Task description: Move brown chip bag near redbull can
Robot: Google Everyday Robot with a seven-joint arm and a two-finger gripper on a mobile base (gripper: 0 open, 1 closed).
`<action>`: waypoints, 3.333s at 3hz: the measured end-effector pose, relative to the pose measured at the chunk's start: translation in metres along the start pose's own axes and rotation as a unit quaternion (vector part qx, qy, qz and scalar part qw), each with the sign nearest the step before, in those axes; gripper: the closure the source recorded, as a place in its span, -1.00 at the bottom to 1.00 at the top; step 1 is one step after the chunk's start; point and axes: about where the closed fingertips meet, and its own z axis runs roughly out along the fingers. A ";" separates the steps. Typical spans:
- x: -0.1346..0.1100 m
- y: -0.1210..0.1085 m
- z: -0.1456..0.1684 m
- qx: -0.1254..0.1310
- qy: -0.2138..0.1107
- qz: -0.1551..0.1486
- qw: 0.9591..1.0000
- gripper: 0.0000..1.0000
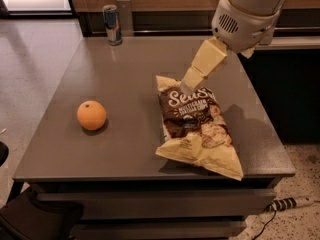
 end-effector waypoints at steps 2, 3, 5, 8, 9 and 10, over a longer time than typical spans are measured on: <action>-0.008 -0.002 0.002 0.004 -0.014 0.032 0.999 -1.00; -0.009 0.002 0.020 0.003 -0.014 0.034 0.999 -1.00; 0.001 0.003 0.071 0.061 0.031 0.056 0.996 -1.00; 0.026 -0.016 0.124 0.044 0.102 0.059 0.992 -0.70; 0.024 -0.011 0.128 0.021 0.101 0.055 0.993 -0.27; 0.023 -0.011 0.125 0.021 0.101 0.055 0.993 0.19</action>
Offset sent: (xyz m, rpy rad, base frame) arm 0.0039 0.0016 -0.0010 0.0165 -0.0021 -0.0740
